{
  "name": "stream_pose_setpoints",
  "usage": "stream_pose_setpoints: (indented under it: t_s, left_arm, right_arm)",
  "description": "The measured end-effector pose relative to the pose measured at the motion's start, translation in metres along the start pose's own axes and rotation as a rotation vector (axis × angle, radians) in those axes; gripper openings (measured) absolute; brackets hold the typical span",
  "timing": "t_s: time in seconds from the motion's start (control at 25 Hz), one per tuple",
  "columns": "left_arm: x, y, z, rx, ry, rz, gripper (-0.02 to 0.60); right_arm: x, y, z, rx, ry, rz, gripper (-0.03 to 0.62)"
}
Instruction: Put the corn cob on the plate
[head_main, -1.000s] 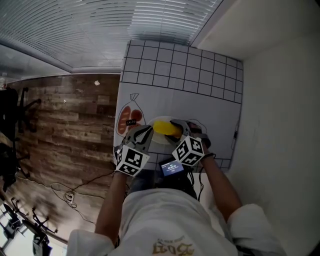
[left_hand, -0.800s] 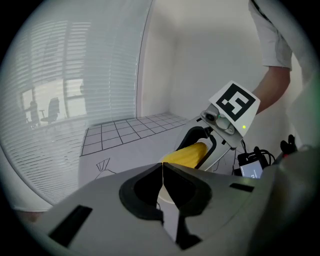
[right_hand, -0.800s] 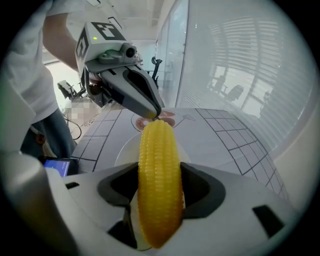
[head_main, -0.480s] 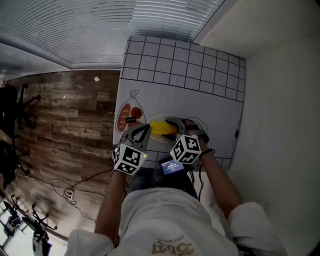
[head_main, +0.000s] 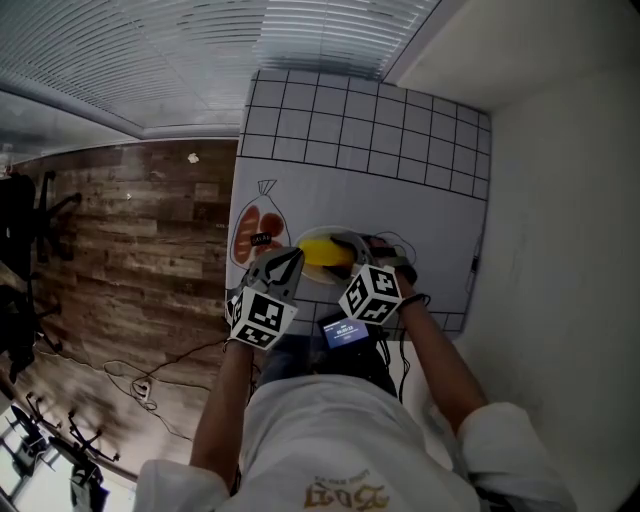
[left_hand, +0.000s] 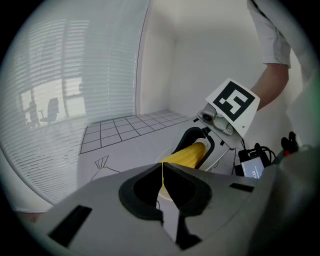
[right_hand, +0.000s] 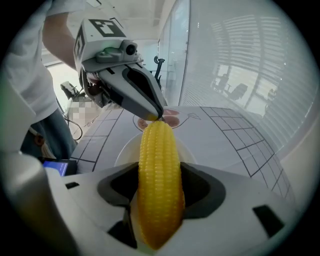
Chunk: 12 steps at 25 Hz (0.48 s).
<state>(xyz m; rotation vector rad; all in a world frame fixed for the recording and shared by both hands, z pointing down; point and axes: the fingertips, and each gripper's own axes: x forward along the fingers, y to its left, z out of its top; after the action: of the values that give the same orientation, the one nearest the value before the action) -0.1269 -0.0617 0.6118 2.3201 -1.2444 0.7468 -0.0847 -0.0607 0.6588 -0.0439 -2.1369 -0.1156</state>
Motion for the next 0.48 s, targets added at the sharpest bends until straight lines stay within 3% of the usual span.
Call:
stream_pose_setpoints:
  t_s: [0.48]
  left_arm:
    - [0.0013,-0.0038,-0.0017,0.004,0.004,-0.006,0.011]
  right_arm:
    - [0.0008,0.0002,0.0008,-0.003,-0.004,0.031,0.258]
